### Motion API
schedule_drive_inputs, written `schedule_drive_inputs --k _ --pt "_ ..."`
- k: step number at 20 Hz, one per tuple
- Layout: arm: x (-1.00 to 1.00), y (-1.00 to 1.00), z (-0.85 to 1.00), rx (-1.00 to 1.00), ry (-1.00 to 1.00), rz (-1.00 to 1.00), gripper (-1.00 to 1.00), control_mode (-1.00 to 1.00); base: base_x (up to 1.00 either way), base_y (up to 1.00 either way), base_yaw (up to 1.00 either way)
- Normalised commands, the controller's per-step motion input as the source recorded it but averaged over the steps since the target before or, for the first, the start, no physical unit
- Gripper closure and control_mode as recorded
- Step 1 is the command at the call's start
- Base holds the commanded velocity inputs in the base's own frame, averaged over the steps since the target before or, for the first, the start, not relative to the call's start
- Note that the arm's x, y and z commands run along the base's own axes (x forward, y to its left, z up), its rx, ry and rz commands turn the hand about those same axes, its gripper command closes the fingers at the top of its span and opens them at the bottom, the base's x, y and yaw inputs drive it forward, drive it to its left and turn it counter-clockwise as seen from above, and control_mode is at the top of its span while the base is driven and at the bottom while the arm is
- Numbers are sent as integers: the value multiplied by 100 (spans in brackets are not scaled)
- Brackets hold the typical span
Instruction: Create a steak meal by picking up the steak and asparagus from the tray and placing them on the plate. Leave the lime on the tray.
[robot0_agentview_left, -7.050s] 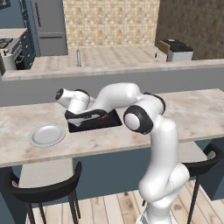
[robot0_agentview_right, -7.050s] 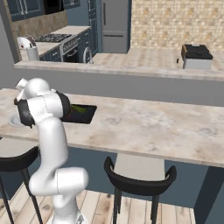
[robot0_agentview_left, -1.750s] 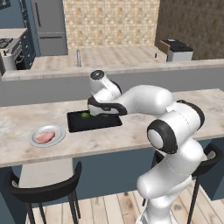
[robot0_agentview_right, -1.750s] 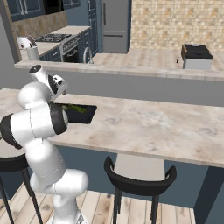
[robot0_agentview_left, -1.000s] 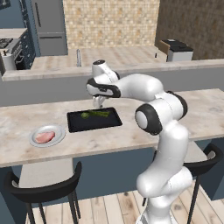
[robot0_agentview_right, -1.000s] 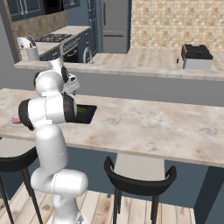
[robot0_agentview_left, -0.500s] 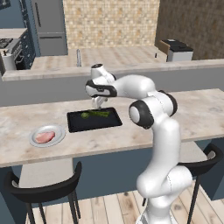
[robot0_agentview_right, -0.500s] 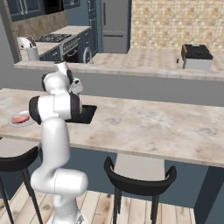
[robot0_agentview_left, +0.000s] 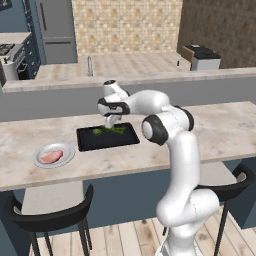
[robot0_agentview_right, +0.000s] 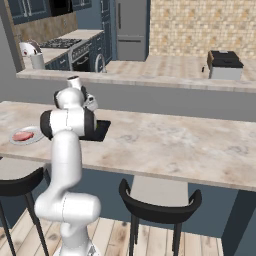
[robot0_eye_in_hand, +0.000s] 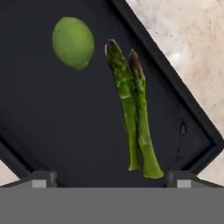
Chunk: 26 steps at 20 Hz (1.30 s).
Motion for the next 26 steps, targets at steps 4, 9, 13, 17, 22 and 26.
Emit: schedule_drive_inputs --k 4,9,13,17,22,26 --pt "30 0 -39 0 0 0 -100 -100 0 0 0" --pt "27 0 -38 0 0 0 -100 -100 0 0 0" --pt "23 0 -38 0 0 0 -100 -100 0 0 0" --pt "23 -6 -36 0 0 0 -100 -100 0 0 0" --pt "25 -13 -31 0 0 0 -100 -100 0 0 0" --pt "24 -14 -28 0 0 0 -100 -100 0 0 0"
